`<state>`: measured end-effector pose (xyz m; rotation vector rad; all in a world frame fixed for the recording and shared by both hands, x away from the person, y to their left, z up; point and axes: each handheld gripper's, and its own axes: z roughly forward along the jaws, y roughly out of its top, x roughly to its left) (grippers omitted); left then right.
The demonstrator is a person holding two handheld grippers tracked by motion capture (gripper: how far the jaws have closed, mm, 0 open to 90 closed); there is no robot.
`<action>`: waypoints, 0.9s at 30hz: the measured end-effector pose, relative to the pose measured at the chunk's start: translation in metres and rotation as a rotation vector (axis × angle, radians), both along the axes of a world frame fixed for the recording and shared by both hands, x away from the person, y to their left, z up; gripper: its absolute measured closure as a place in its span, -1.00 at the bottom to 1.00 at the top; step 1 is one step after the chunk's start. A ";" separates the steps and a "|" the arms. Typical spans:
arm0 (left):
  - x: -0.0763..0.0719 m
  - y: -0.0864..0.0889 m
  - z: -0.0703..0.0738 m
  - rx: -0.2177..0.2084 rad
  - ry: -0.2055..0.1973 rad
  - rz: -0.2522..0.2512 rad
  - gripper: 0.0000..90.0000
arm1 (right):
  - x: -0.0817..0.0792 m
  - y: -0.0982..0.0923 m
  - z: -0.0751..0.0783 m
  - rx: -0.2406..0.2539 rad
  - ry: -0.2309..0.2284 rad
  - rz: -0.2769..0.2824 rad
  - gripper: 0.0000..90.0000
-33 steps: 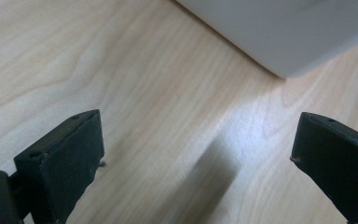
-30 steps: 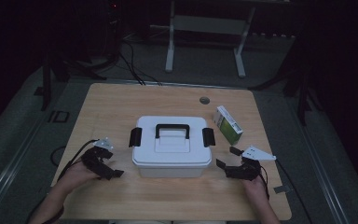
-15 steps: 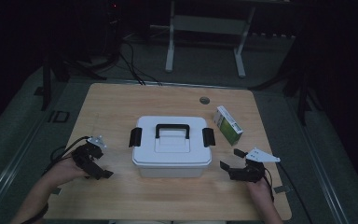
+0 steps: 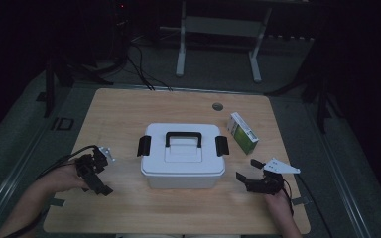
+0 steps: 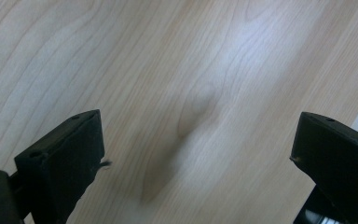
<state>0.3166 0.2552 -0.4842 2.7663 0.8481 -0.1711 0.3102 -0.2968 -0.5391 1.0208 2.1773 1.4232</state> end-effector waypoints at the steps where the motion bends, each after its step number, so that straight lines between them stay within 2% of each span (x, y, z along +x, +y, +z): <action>1: 0.000 -0.001 0.001 0.004 0.003 -0.003 -0.94 | 0.000 0.000 0.000 -0.004 0.001 0.002 -0.69; 5: 0.001 -0.003 0.005 0.033 0.044 -0.019 -0.94 | -0.001 0.000 -0.001 -0.014 0.002 0.005 -0.69; 6: 0.002 -0.004 0.006 0.055 0.039 -0.028 -0.94 | -0.001 -0.001 -0.001 -0.015 0.001 0.006 -0.69; 8: 0.003 -0.006 0.007 0.071 0.061 -0.039 -0.94 | -0.001 -0.002 -0.001 -0.015 0.005 0.004 -0.69; 11: 0.004 -0.009 0.009 0.101 0.062 -0.041 -0.94 | -0.001 -0.003 -0.002 -0.015 0.007 0.000 -0.69; 17: 0.006 -0.014 0.012 0.092 0.084 -0.065 -0.94 | -0.003 -0.007 -0.006 -0.013 0.011 -0.020 -0.69; 25: 0.003 -0.010 0.013 0.085 0.085 -0.062 -0.94 | -0.003 -0.008 -0.007 -0.008 0.013 -0.022 -0.69; 27: 0.003 -0.008 0.013 0.070 0.099 -0.058 -0.94 | -0.003 -0.008 -0.007 -0.006 0.015 -0.022 -0.69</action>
